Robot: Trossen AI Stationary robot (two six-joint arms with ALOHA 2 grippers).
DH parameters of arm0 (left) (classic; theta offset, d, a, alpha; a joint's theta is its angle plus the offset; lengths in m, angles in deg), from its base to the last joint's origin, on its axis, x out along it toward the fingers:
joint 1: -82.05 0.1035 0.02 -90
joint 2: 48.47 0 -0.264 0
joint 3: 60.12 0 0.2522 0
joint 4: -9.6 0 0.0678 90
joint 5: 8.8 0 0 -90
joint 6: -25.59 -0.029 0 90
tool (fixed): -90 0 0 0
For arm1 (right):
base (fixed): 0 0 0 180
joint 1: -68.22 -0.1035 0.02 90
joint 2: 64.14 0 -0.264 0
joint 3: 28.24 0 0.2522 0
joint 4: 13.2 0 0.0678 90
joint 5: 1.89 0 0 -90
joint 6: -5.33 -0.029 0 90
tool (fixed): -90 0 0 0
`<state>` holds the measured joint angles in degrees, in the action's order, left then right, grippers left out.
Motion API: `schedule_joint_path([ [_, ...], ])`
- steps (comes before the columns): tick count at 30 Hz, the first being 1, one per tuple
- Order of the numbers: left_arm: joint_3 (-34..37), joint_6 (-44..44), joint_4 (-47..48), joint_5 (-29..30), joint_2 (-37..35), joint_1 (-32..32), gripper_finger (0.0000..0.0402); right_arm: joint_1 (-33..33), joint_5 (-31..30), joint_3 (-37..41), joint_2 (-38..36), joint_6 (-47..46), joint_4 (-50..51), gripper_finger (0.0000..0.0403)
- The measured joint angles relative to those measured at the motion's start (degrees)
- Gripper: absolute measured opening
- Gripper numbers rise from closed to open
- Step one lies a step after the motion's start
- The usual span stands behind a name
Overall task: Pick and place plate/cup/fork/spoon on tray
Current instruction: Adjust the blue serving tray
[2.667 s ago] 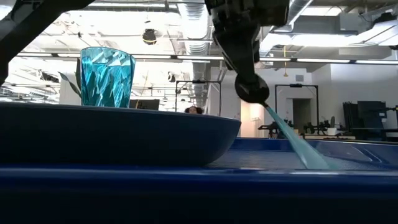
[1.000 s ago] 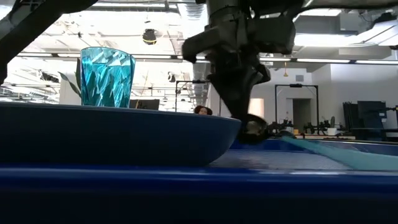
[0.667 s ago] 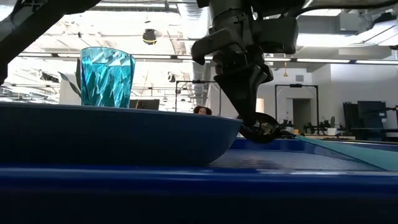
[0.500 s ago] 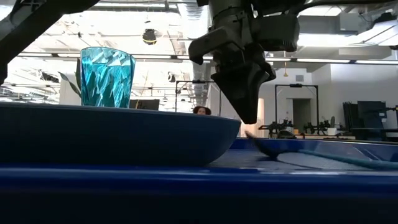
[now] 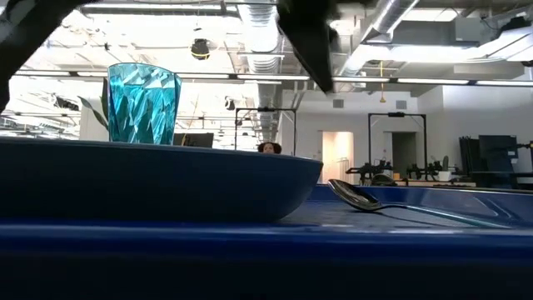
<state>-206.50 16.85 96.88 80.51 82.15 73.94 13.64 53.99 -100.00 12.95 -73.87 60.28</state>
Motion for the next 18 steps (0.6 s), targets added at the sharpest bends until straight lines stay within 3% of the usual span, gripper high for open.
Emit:
schedule_joint_path([
  [3,0.04,3.60,0.93,1.22,-4.85,-0.55,0.0179,3.18,1.84,5.79,1.65,9.90,-14.79,0.0165],
  [8,0.02,7.95,-0.45,9.05,-14.67,-3.06,0.0144,10.58,6.95,7.31,3.15,20.59,-20.40,0.0023],
  [15,0.02,14.55,-2.70,29.05,-25.95,-10.37,0.0023,17.97,14.69,7.25,10.08,33.30,-33.79,0.0007],
  [18,0.02,17.88,-2.85,38.06,-28.77,-14.23,0.0008,19.78,18.27,7.32,15.62,35.60,-37.21,0.0010],
])
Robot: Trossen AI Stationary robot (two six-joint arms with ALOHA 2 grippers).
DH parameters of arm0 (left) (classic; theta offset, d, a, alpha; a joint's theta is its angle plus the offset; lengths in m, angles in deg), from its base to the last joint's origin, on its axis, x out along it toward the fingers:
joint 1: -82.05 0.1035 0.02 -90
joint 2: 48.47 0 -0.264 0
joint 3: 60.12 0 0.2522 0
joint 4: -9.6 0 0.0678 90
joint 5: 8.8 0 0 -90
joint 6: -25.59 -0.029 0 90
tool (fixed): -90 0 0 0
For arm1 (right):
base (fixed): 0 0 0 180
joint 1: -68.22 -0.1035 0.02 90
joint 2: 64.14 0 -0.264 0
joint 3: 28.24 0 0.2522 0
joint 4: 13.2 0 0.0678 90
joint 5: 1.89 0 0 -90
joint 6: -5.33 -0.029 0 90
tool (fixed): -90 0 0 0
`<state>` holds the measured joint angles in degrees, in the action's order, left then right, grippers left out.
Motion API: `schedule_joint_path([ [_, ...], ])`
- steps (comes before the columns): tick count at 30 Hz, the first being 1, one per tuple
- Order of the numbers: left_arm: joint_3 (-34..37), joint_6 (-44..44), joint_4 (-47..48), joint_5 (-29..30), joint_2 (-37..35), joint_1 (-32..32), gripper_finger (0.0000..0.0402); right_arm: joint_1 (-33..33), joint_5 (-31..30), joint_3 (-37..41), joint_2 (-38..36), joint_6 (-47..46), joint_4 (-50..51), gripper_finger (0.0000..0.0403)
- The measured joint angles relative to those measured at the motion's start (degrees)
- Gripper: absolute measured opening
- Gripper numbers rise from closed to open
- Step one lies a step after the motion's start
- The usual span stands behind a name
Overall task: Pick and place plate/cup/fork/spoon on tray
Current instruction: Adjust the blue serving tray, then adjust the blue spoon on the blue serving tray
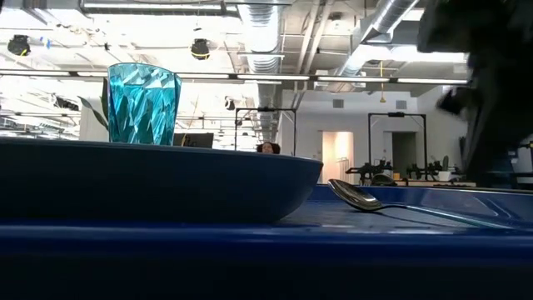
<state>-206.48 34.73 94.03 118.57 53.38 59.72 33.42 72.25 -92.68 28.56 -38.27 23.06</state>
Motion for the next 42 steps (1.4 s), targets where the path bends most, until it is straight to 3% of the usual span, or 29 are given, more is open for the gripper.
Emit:
schedule_joint_path([
  [6,0.00,3.67,1.17,13.52,-1.91,-6.10,0.0002,1.25,5.80,-0.03,5.83,-0.53,-5.59,0.0005],
  [10,0.02,5.16,3.02,17.43,-1.80,-8.26,0.0003,0.62,9.19,-0.26,7.44,-3.34,-8.22,0.0006],
  [17,0.02,12.48,7.03,23.52,-1.71,-8.54,0.0004,-0.81,9.55,-1.07,6.73,-2.98,-7.64,0.0007],
  [20,0.02,15.24,8.92,21.68,-1.71,-8.54,0.0004,0.31,8.67,-1.89,5.05,-1.02,-5.79,0.0004],
  [24,1.42,19.33,10.72,14.09,-1.58,-8.87,0.0002,3.36,7.94,-1.89,4.90,-0.11,-1.26,0.0004],
  [28,10.19,27.59,10.87,10.83,-1.52,-11.99,0.0001,5.23,7.89,-1.89,5.57,2.70,-1.55,0.0008],
  [34,28.18,50.51,8.93,12.58,-1.34,-21.91,0.0000,5.05,9.48,-1.91,3.19,6.57,-2.10,0.0004],
  [39,40.85,59.48,-11.26,13.64,-1.36,-27.23,0.0000,4.06,11.71,-1.92,0.85,6.03,-2.08,0.0020],
  [42,47.16,64.79,-20.49,11.09,-1.39,-28.74,0.0000,3.04,11.69,-1.92,1.08,5.83,-3.66,0.0027],
])
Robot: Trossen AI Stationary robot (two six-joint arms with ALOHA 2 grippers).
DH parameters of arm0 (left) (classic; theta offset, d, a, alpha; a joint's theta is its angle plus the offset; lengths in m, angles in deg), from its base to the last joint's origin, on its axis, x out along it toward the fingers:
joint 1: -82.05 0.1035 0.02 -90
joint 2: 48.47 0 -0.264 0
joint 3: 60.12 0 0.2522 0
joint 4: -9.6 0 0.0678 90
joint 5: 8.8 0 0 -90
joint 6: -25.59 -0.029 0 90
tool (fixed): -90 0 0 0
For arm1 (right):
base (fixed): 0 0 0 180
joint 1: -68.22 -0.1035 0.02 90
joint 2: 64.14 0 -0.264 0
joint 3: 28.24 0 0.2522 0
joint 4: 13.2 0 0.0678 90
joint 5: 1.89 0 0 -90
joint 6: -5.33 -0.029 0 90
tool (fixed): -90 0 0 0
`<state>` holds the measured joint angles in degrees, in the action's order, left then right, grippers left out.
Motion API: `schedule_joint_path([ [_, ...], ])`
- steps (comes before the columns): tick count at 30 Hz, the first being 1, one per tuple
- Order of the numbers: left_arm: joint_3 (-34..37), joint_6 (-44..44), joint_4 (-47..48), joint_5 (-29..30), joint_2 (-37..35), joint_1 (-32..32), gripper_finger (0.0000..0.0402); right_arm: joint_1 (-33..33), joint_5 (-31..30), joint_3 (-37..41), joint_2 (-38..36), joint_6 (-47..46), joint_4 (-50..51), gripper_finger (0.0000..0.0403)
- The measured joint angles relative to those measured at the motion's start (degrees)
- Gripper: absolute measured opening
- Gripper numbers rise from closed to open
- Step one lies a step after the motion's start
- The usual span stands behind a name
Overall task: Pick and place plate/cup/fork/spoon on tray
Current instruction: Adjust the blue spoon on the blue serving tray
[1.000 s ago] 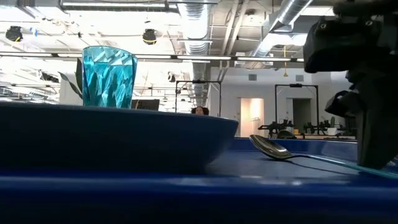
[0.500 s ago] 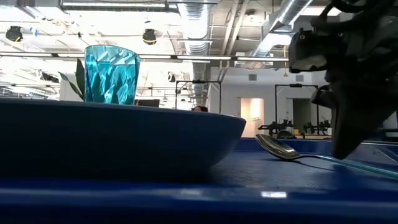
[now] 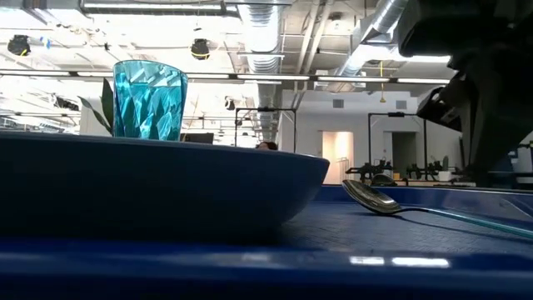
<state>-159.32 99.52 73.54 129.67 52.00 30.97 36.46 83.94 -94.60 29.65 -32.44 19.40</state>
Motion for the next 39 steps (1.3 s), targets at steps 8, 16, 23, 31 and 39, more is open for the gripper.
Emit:
schedule_joint_path([
  [8,6.08,22.65,6.59,-4.31,-0.05,-4.69,0.0000,-0.84,-0.02,-0.01,1.25,0.75,-5.80,0.0008],
  [16,6.06,29.67,13.79,-5.86,-0.09,-5.64,0.0000,-1.19,-1.13,-0.19,4.32,-0.77,-7.91,0.0012],
  [23,6.04,29.00,14.68,-4.34,-0.09,-5.20,0.0000,3.65,-3.16,-0.54,3.44,5.72,-3.43,0.0031],
  [31,6.04,28.48,15.71,-3.74,-0.09,-4.92,0.0016,11.24,-2.35,-7.07,1.36,26.06,7.12,0.0161],
  [39,6.04,28.78,16.88,-3.45,-0.09,-3.89,0.0078,22.89,8.29,-10.17,3.55,40.29,7.76,0.0256],
])
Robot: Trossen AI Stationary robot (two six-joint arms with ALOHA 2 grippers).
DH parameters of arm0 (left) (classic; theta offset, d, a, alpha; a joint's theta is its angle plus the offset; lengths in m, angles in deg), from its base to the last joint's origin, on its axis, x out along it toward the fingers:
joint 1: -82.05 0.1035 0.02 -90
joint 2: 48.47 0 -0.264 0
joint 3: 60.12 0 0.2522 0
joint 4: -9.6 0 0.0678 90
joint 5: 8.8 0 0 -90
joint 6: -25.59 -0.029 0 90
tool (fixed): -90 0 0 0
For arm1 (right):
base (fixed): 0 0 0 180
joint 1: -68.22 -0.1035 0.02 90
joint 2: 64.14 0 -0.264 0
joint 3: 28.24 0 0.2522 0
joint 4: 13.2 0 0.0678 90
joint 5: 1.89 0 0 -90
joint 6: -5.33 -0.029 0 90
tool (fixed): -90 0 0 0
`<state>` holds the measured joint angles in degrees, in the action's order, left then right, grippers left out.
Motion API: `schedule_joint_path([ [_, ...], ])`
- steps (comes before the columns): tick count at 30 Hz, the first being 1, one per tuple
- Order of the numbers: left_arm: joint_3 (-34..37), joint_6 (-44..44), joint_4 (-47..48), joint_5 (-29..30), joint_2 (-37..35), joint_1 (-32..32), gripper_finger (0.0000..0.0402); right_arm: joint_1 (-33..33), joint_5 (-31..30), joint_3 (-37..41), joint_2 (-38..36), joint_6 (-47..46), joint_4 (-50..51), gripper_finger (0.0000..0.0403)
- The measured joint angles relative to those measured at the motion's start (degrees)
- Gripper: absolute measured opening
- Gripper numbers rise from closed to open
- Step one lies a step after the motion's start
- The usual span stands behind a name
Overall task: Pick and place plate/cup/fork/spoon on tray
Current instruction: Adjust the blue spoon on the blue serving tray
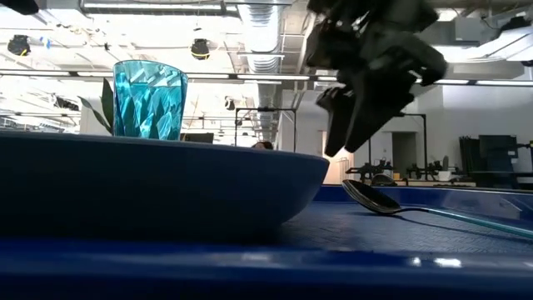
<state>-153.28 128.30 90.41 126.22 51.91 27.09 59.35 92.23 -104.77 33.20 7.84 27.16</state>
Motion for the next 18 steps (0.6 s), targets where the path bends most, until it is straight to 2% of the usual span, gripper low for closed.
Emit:
schedule_joint_path([
  [3,0.00,-0.02,0.08,-0.63,0.00,0.32,0.0094,2.88,8.36,-0.27,0.21,1.23,-0.64,0.0258],
  [5,0.00,-0.02,0.13,-0.65,0.00,0.33,0.0100,3.70,10.64,-0.26,0.63,2.11,0.37,0.0255],
  [18,-0.04,-0.45,1.73,-0.66,0.00,0.44,0.0103,3.34,12.83,-0.21,6.84,3.99,-1.46,0.0231],
])
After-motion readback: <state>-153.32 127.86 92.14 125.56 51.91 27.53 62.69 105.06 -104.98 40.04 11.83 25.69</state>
